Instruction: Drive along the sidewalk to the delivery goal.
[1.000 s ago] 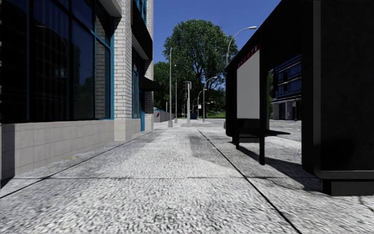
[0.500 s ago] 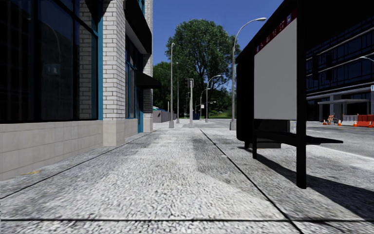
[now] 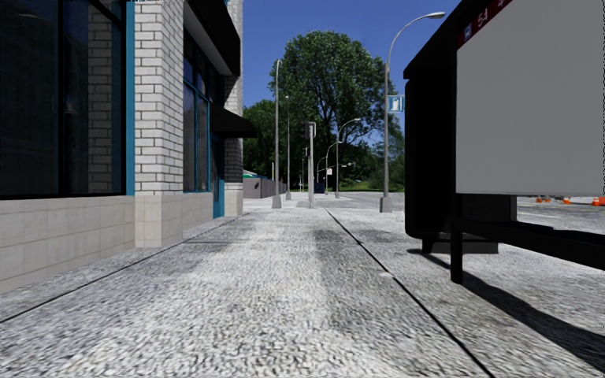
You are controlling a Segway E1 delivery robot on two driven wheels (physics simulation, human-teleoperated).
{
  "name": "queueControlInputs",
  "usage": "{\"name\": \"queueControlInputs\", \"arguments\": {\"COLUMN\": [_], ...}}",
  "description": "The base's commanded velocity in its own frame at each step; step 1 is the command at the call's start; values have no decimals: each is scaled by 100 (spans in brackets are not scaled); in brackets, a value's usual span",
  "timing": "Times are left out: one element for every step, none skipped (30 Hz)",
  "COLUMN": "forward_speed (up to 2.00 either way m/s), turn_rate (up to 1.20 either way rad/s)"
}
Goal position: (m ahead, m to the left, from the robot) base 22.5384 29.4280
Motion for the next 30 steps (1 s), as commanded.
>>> {"name": "queueControlInputs", "arguments": {"forward_speed": [200,200,200,200,200,200,200,200,200,200,200,200,200,200,200,200,200,200,200,200,200,200,200,200,200,200,200,200,200,200], "turn_rate": [0,0,0,0,0,0,0,0,0,0,0,0,0,0,0,0,0,0,4,19,29,29,32,32,30,30,16,9,7,7]}}
